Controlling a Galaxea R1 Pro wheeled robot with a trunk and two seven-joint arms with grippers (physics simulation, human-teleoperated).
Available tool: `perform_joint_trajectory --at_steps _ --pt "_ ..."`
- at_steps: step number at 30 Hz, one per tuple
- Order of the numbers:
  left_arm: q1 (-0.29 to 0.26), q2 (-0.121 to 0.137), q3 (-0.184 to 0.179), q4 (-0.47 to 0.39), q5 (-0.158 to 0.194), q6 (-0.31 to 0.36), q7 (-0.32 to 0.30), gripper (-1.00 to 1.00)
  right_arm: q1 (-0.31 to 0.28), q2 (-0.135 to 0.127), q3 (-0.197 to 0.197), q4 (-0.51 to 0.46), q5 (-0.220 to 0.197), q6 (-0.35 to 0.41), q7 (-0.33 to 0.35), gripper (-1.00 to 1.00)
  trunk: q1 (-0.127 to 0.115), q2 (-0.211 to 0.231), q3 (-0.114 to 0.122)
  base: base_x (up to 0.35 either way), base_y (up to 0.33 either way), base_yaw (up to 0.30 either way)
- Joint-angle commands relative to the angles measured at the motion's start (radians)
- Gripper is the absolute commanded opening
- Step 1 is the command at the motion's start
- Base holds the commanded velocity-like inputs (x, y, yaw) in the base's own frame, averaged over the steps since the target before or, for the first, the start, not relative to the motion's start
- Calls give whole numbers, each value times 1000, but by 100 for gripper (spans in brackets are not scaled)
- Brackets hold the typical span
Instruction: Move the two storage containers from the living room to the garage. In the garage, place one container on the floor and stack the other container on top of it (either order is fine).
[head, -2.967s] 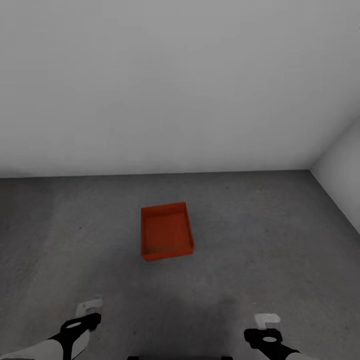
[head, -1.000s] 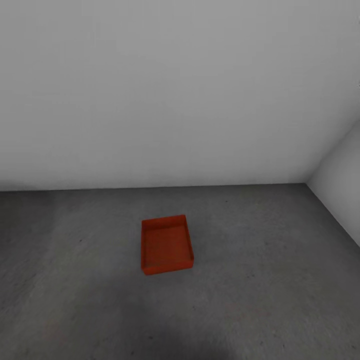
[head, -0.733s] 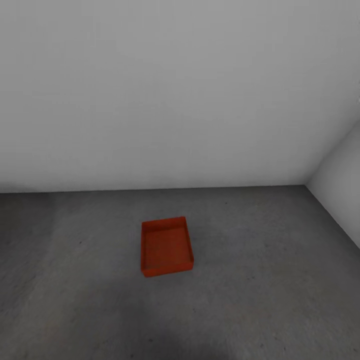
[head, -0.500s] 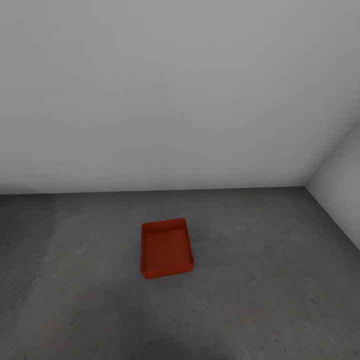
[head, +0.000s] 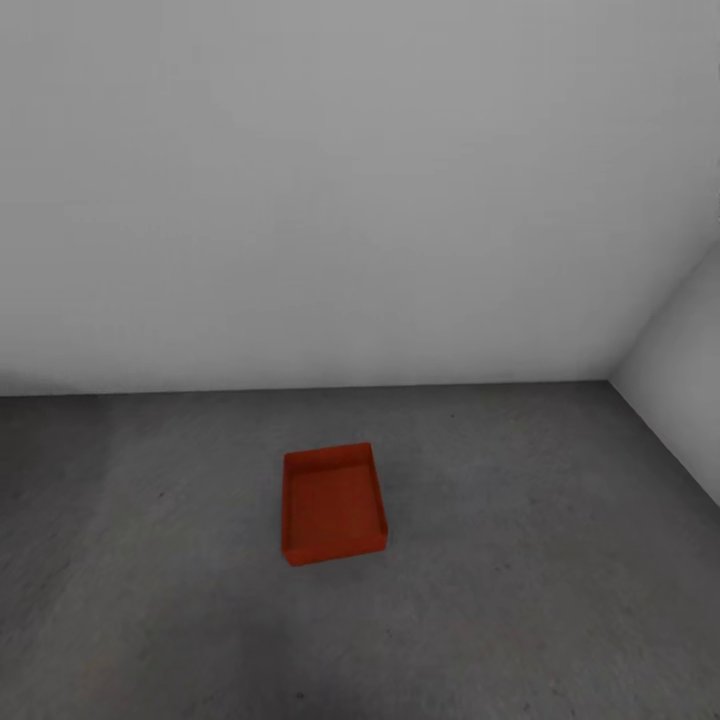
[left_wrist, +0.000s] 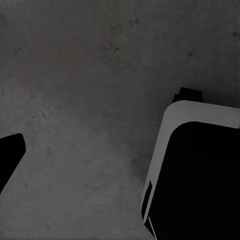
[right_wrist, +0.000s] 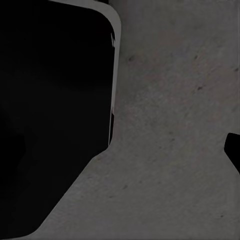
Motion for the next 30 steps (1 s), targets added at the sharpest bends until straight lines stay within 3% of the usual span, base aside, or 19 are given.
perform_joint_trajectory --at_steps 1,30 --pt "-1 0 -6 1 9 -3 1 100 -1 0 9 3 -10 -6 -1 100 0 -1 0 0 0 0" --pt "-1 0 -6 1 9 -3 1 100 9 2 10 3 -10 -53 3 100 0 -1 47 0 0 0"
